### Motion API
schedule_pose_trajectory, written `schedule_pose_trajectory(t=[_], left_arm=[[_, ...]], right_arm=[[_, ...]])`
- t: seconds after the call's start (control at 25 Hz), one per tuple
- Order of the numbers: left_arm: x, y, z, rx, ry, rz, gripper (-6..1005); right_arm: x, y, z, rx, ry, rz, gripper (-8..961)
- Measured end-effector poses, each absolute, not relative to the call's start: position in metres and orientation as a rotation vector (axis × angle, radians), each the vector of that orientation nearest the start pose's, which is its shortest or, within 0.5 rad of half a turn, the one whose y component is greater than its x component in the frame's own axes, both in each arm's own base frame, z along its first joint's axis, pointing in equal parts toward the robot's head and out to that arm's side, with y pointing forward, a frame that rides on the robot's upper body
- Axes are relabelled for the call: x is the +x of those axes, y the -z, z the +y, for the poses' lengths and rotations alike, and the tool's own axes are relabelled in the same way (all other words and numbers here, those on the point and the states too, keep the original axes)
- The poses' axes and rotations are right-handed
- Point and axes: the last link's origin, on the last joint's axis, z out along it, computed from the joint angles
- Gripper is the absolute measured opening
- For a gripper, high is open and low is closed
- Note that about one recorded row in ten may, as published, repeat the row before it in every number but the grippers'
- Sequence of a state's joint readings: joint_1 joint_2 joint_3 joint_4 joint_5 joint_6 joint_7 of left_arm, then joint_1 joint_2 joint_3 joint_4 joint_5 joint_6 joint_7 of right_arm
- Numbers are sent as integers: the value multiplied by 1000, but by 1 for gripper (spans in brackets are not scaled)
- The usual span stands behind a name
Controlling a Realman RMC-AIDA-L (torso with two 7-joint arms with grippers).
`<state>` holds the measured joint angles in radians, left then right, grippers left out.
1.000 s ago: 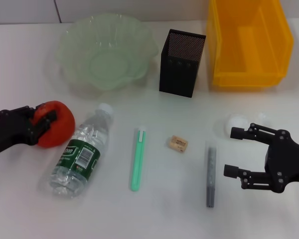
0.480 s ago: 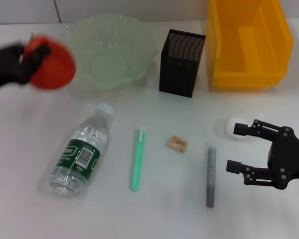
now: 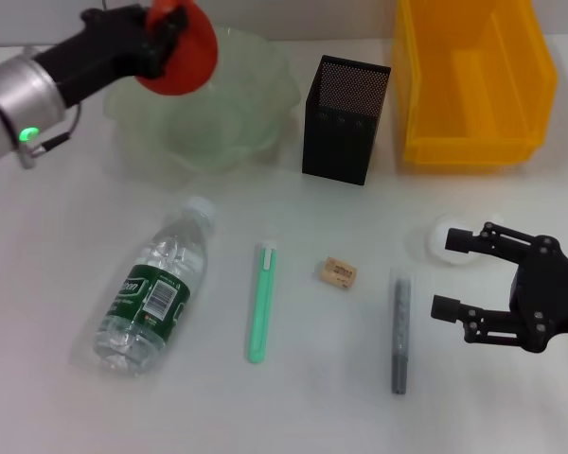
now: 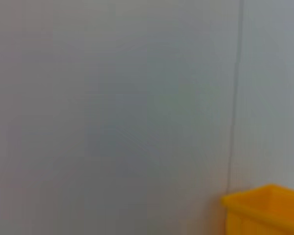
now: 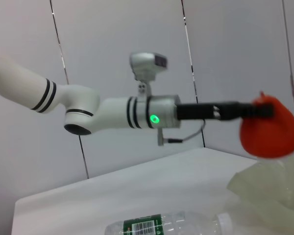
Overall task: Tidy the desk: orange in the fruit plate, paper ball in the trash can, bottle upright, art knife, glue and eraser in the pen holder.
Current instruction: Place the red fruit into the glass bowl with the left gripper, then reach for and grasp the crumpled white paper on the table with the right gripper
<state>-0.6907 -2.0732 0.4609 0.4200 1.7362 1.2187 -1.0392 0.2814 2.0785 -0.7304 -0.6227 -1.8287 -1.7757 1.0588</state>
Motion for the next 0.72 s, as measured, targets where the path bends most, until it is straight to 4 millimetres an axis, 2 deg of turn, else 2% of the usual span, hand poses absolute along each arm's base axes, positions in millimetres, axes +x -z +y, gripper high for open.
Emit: schedule_pose_trajectory(t=[0.08,0.12,0.16,0.28,0.48,0.52,0.56,0.6,0.68,0.72], left_arm=[[-245,-10,410,-2220,822,-485,146],[-245,8,420,-2205,739,-554,179],[-246,12,421,-2206,723,-555,213],[-245,15,420,-2197,723,-546,275],[-246,7,414,-2200,783,-534,377],[-247,6,412,-2208,794,-528,398],[-248,4,406,-2224,812,-518,418],[-248,4,406,-2224,812,-518,439],[-255,-4,374,-2320,894,-437,512],[-257,-4,367,-2342,903,-426,565]], right_arm=[[297,-5,245,-2675,-940,423,840],[297,-4,245,-2675,-942,431,839],[297,-4,245,-2675,-942,431,839],[298,-5,247,-2659,-951,458,838],[301,-13,249,-2596,-974,486,837],[300,-25,252,-2555,-1014,516,837],[300,-25,252,-2555,-1014,516,837],[298,-34,253,-2533,-1039,528,837],[293,-55,256,-2507,-1067,541,836],[285,-75,262,-2516,-1020,558,836]])
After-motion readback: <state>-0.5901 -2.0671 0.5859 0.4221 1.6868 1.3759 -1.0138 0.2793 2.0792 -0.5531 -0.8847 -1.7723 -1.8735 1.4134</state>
